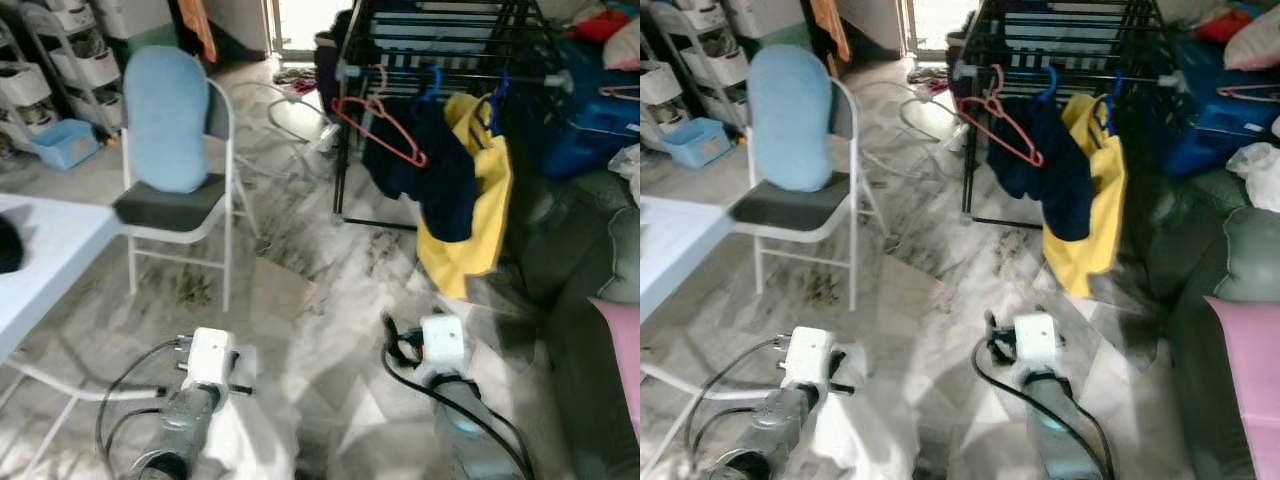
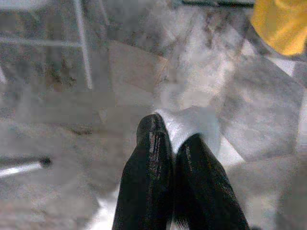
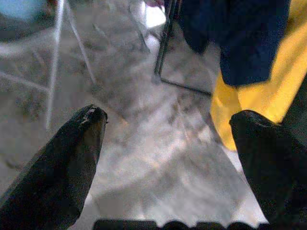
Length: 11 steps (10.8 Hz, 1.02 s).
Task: Hang hanger
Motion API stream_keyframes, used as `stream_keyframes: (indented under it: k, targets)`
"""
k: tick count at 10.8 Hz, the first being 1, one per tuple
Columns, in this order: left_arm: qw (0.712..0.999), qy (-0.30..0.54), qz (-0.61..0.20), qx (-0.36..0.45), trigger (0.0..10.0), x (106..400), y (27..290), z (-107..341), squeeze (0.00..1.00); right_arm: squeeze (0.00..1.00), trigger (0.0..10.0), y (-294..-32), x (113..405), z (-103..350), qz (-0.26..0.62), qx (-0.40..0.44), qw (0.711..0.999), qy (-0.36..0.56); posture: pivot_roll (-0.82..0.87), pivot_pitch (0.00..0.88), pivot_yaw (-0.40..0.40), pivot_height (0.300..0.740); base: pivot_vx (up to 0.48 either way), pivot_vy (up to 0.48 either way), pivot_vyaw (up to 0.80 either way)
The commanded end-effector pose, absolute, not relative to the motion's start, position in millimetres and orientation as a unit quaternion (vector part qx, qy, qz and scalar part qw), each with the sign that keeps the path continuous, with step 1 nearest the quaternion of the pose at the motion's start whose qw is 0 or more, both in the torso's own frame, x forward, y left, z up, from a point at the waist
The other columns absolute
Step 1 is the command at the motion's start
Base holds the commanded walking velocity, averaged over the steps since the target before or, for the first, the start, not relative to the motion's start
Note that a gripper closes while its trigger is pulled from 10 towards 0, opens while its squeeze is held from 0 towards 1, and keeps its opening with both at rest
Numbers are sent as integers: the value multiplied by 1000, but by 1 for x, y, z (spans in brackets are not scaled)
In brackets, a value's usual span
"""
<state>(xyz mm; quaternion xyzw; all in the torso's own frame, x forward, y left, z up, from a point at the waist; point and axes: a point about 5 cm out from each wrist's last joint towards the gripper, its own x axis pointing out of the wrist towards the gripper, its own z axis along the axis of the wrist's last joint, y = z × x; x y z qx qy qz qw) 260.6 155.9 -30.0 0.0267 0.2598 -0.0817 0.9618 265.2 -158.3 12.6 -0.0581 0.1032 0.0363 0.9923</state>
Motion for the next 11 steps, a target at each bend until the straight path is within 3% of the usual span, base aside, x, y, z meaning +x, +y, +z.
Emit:
stream_keyframes:
  k: [1, 4, 6, 11]
  targets:
    - [957, 280, -60, 53, 10000, 255, 172, -35, 0, 0, 10000, -150, 268, 12, 51, -47, 992, 106, -135, 9, 33, 740, 0, 0, 0]
    - [919, 379, -43, 99, 10000, 220, 188, -61, 0, 0, 10000, -152, 253, -29, 51, 21, 970, 235, -116, 0, 34, 740, 0, 0, 0]
    - [904, 418, -23, 85, 10000, 206, 193, -70, 0, 0, 10000, -162, 236, -49, 23, 44, 948, 313, -95, 0, 33, 740, 0, 0, 0]
    - [890, 450, -14, 69, 10000, 198, 197, -76, 0, 0, 10000, -168, 213, -67, 13, 58, 927, 371, -97, 0, 39, 740, 0, 0, 0]
